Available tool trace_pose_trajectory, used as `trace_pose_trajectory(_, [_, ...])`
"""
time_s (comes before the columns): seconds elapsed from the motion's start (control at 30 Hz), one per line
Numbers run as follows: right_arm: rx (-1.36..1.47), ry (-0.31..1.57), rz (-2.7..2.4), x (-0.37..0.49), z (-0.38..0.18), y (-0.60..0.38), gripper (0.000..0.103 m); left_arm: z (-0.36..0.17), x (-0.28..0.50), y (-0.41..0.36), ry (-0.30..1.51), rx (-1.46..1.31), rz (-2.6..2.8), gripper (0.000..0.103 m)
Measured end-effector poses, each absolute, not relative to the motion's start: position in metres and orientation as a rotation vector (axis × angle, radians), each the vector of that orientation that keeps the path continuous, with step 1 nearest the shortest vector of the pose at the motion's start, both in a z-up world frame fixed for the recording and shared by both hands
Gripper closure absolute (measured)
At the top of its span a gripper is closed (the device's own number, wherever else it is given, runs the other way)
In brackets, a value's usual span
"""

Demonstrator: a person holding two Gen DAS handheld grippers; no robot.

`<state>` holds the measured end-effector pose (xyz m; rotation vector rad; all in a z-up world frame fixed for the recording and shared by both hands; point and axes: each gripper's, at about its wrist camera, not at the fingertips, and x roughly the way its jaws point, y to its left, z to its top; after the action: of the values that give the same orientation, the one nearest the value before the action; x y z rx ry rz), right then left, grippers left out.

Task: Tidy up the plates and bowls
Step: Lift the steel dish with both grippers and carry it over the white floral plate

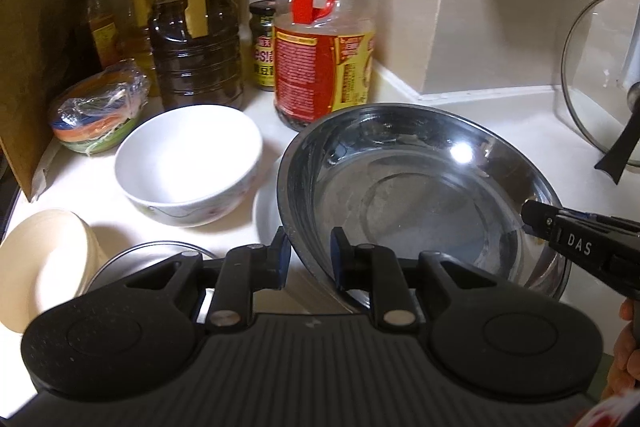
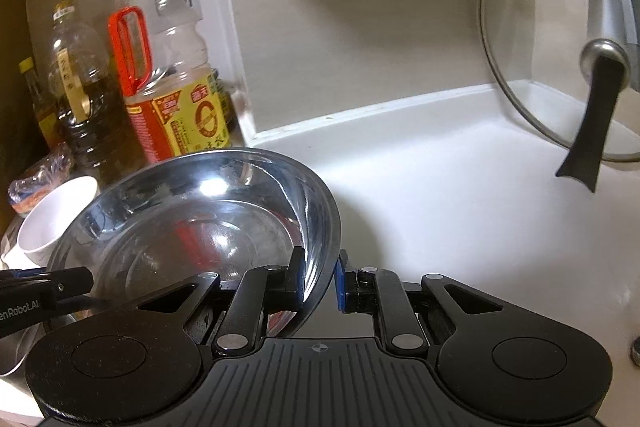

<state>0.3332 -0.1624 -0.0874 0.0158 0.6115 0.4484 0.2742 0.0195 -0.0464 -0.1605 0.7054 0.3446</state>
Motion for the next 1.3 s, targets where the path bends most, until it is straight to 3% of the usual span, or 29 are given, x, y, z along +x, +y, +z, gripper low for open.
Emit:
trace_pose_trajectory(0.93, [-0.070,0.646,0.498,0.343,-0.100,-0.130,0.088,-0.053,0.282,0.033,0.741,-0.131,0.413,0.084])
trace_pose_trajectory(1.3, [-0.047,0.629,0.495,0.346,-0.096,-0.137,0.088,-0.057,0.284,0.025,0.750,-0.042,0.410,0.078])
